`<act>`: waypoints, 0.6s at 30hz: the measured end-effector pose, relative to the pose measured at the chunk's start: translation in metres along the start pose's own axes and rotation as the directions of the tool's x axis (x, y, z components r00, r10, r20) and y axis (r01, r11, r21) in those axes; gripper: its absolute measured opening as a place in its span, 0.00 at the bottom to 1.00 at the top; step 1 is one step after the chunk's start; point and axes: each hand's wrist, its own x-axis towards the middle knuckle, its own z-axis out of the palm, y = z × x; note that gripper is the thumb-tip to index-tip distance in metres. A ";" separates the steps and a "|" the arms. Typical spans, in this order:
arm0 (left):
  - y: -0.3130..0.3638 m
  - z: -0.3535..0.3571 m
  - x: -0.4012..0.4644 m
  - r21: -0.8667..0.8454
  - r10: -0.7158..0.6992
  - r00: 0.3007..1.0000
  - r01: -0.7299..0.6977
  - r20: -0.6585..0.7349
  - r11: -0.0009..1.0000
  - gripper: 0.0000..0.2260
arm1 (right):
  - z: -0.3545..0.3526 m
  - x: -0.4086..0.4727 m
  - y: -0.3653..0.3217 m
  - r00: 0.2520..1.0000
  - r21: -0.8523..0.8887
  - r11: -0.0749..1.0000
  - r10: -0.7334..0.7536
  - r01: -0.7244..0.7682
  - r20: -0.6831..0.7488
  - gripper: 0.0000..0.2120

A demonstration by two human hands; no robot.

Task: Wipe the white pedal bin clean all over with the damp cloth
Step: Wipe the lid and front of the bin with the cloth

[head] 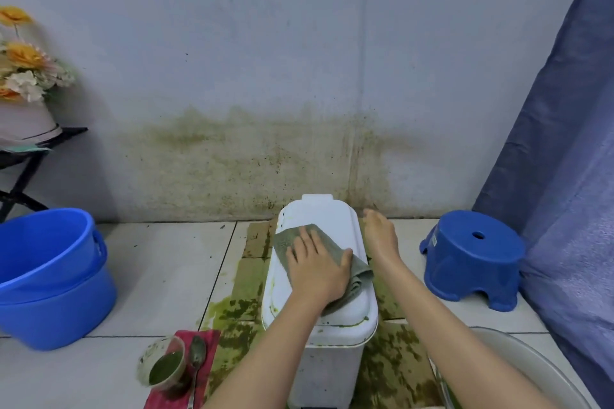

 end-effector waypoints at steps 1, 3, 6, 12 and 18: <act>-0.007 0.002 0.006 0.013 -0.015 1.000 0.015 -0.001 1.000 0.36 | 0.009 0.001 0.000 0.999 -0.038 0.999 0.011 -0.010 0.047 0.18; -0.028 -0.002 0.021 -0.003 -0.015 0.999 0.015 -0.029 1.000 0.35 | 0.027 0.008 0.008 0.989 -0.191 0.981 0.007 0.021 0.148 0.16; -0.056 -0.012 0.049 -0.198 0.091 0.996 -0.093 -0.021 0.976 0.31 | 0.040 0.019 0.019 0.985 -0.321 0.940 -0.064 0.114 0.161 0.14; -0.068 -0.016 0.121 -0.247 0.192 0.980 -0.201 -0.060 0.948 0.21 | 0.031 0.020 0.030 0.983 -0.194 0.974 -0.083 0.115 0.166 0.21; -0.065 -0.015 0.172 -0.432 0.108 0.984 -0.159 -0.141 0.888 0.13 | 0.035 0.026 0.035 0.985 -0.141 0.982 -0.103 0.123 0.137 0.21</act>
